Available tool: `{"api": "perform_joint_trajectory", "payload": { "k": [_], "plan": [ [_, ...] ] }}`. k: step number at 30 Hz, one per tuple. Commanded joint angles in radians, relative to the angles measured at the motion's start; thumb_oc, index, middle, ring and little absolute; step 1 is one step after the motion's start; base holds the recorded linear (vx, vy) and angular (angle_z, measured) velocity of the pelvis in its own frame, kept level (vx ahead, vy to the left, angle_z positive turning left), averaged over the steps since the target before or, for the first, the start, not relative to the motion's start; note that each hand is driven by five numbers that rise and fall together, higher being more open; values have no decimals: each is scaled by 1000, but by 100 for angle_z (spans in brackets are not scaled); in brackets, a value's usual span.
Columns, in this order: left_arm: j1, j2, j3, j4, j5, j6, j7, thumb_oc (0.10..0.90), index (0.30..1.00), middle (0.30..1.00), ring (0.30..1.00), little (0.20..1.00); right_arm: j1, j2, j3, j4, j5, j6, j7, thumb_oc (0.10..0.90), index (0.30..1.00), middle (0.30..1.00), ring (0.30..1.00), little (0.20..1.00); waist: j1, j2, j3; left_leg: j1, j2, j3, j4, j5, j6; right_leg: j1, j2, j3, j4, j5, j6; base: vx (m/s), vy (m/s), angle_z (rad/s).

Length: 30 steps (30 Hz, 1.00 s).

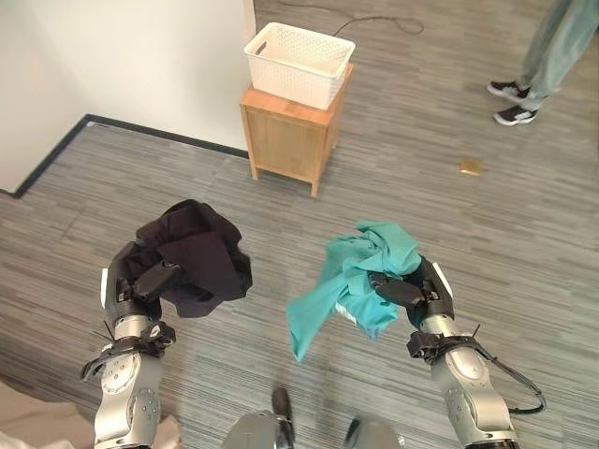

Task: Pick up bed clothes into laundry basket.

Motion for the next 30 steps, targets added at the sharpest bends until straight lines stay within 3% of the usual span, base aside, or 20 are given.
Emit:
{"api": "perform_joint_trajectory", "payload": {
  "k": [1,3,5,7,8,10,11,13,14,15,16,17,19,20,21,22,26,29,30],
  "plan": [
    [-22,66,12,-138,-11,-107,-23,400,300,300,300,300,-69,-26,-122,-46,52,-87,-14,400,300,300,300,300,-13,-14,-70,-23,40,-89,-9,-5,-97,203,60,23,-420,133,51,364,-36,132],
    [-33,39,-1,-113,-6,-99,-22,400,300,300,300,300,-21,-27,-167,-58,46,-87,-22,400,300,300,300,300,-52,-26,-78,50,14,-163,-42,-56,-125,174,116,114,-697,153,78,592,-89,114],
    [-47,34,-5,-107,8,-95,-26,400,300,300,300,300,-12,-28,-187,-60,39,-92,-25,400,300,300,300,300,-63,-26,-84,76,16,-184,-43,-81,-134,173,109,102,-777,192,94,520,-90,106],
    [-46,26,-9,-100,40,-94,-36,400,300,300,300,300,4,-37,-217,-60,23,-100,-31,400,300,300,300,300,-74,-31,-103,136,22,-193,-16,-132,-157,169,80,16,-780,236,108,636,-136,120],
    [-46,25,-10,-100,41,-94,-36,400,300,300,300,300,4,-38,-217,-60,23,-100,-31,400,300,300,300,300,-78,-28,-102,136,25,-198,-12,-136,-158,173,80,10,-778,233,109,562,-140,39],
    [-50,14,-14,-88,37,-97,-50,400,300,300,300,300,28,-36,-235,-59,25,-98,-26,400,300,300,300,300,-100,-22,-120,109,60,-220,171,-80,-207,205,98,21,-745,216,83,449,-203,32],
    [-62,9,-9,-92,15,-103,-34,400,300,300,300,300,10,-53,-235,-48,28,-112,-49,400,300,300,300,300,-98,-19,-122,58,110,-189,340,24,-246,240,118,-7,-740,199,48,423,-327,25],
    [-60,-9,-4,-104,-31,-113,-35,400,300,300,300,300,2,-54,-245,-60,81,-130,-61,400,300,300,300,300,-77,-42,-96,-104,142,-179,602,99,-265,329,139,-31,-794,159,-4,368,-383,-3],
    [-55,-9,7,-107,-37,-112,-29,400,300,300,300,300,-9,-72,-259,-60,75,-134,-77,400,300,300,300,300,-50,-57,-81,-187,157,-159,635,97,-251,391,158,-47,-828,126,-20,412,-320,-1],
    [-53,-8,14,-104,-34,-109,-22,400,300,300,300,300,-12,-77,-263,-66,64,-134,-87,400,300,300,300,300,-40,-54,-75,-226,184,-152,614,87,-250,426,170,-51,-847,110,-20,320,-196,1],
    [-54,-8,14,-104,-34,-109,-21,400,300,300,300,300,-12,-77,-263,-67,63,-134,-88,400,300,300,300,300,-41,-57,-76,-229,180,-151,611,93,-247,424,166,-52,-850,115,-21,427,-23,22],
    [-43,-11,28,-100,-44,-110,-14,400,300,300,300,300,-26,-88,-277,-86,67,-136,-84,400,300,300,300,300,-20,-51,-82,-251,219,-152,418,59,-238,475,173,-55,-874,89,-3,385,38,1],
    [-38,-11,30,-98,-43,-110,-12,400,300,300,300,300,-28,-97,-279,-85,61,-136,-87,400,300,300,300,300,-19,-53,-87,-236,222,-147,337,68,-236,481,169,-53,-878,87,1,301,51,-11],
    [-36,-10,36,-93,-33,-112,-5,400,300,300,300,300,-30,-108,-283,-87,50,-137,-89,400,300,300,300,300,-17,-48,-93,-228,231,-141,222,92,-244,488,170,-53,-879,75,7,373,143,-33],
    [-33,-11,40,-93,-23,-116,4,400,300,300,300,300,-46,-130,-285,-93,35,-140,-95,400,300,300,300,300,1,-25,-102,-238,237,-200,34,199,-271,525,192,-41,-895,54,10,608,229,-34],
    [-32,-6,41,-91,-16,-118,10,400,300,300,300,300,-67,-147,-282,-87,24,-144,-104,400,300,300,300,300,13,-16,-108,-257,237,-240,-60,243,-294,563,200,-30,-903,33,14,640,230,-34],
    [-24,11,60,-97,-4,-120,7,400,300,300,300,300,-107,-156,-270,-87,13,-149,-114,400,300,300,300,300,27,-12,-123,-270,236,-229,-80,282,-313,626,196,-15,-906,4,20,352,151,-20],
    [-7,26,84,-108,-6,-125,-8,400,300,300,300,300,-141,-150,-255,-93,1,-143,-100,400,300,300,300,300,55,-28,-142,-268,213,-219,-5,228,-289,647,163,11,-881,-16,34,327,234,-32],
    [-18,43,86,-110,-16,-128,-9,400,300,300,300,300,-171,-161,-255,-99,-30,-139,-105,400,300,300,300,300,69,-46,-142,-271,186,-193,52,166,-242,599,99,25,-729,-8,56,246,282,-29]
  ]
}}
